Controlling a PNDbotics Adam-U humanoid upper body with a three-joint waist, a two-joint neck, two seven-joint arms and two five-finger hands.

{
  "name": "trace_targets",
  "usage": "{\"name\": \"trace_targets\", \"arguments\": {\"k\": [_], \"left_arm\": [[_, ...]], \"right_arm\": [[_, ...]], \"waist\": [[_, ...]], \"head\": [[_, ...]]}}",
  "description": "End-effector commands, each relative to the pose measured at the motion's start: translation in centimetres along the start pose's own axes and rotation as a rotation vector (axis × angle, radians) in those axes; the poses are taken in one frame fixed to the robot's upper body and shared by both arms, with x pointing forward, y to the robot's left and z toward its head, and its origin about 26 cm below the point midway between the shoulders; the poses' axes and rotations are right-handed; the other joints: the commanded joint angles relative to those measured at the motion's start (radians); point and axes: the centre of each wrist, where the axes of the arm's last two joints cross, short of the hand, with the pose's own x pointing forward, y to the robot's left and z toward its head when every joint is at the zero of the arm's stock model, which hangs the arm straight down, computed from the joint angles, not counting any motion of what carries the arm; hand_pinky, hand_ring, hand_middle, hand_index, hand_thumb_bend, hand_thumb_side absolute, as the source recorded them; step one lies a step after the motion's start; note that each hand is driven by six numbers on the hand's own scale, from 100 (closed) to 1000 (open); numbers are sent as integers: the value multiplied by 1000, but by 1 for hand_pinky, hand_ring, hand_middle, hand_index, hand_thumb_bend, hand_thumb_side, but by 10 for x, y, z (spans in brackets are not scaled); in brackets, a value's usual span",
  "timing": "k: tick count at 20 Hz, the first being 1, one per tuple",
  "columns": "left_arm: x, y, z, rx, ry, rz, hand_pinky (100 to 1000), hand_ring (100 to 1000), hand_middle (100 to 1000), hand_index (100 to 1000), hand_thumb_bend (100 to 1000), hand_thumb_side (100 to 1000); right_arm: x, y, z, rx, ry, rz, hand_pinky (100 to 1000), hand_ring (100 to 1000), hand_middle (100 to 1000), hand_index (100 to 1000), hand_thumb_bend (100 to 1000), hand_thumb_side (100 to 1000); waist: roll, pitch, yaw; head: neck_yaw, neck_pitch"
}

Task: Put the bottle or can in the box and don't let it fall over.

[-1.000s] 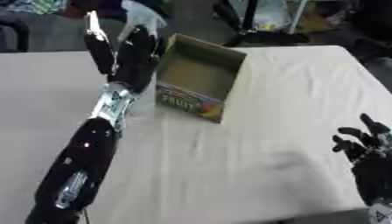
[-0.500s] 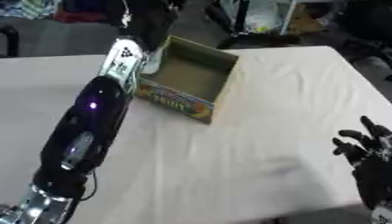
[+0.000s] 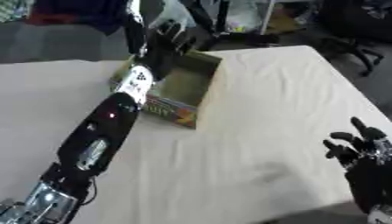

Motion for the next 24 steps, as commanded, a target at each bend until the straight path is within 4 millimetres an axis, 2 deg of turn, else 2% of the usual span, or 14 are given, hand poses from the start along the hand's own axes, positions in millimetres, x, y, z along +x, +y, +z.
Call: {"name": "trace_targets", "arguments": {"k": [1,3,5,10,11,12,14,15,16,21,24], "left_arm": [[0,8,1,7,22,-34,460,147,140,1000,495,862],[-3,16,7,30,38,-48,476,152,156,1000,498,880],[-6,25,14,64,50,-59,482,112,160,1000,508,886],[-7,29,18,83,56,-67,482,112,160,1000,508,886],[-3,31,22,94,40,-65,485,128,165,1000,533,831],[5,37,30,109,4,-62,482,179,168,1000,529,812],[28,43,44,98,-92,-58,478,244,174,1000,516,757],[39,43,49,76,-140,-59,476,279,176,1000,801,729],[48,42,54,49,-182,-62,476,298,183,1000,491,718],[79,35,81,-89,-350,-94,472,335,202,1000,447,635],[87,34,101,-153,-427,-107,473,347,213,1000,424,617]], "right_arm": [[6,3,-5,20,-22,-2,897,438,614,1000,100,817],[6,2,-5,17,-22,1,897,438,614,1000,100,818],[6,1,-5,15,-22,4,897,438,614,1000,100,817],[7,1,-5,14,-21,6,897,438,614,1000,100,817],[7,-2,-4,7,-21,11,896,438,614,1000,100,818],[7,-4,-2,-4,-19,19,897,438,614,1000,100,809],[7,-8,1,-17,-14,30,897,438,614,1000,100,820],[7,-10,2,-22,-10,35,897,438,614,1000,100,812],[7,-11,4,-27,-6,40,897,438,614,1000,100,823],[5,-19,11,-55,10,60,897,438,614,1000,100,827],[4,-22,15,-73,18,68,896,438,613,1000,100,830]], "waist": [[0,-9,0],[2,-10,7],[3,-11,14],[4,-12,17],[7,-16,25],[8,-20,42],[11,-27,65],[13,-30,75],[15,-32,85],[22,-42,137],[25,-46,165]], "head": [[0,-12],[-2,-8],[-7,-6],[-9,-5],[-16,-3],[-25,-1],[-34,5],[-36,8],[-38,11],[-50,22],[-54,30]]}}
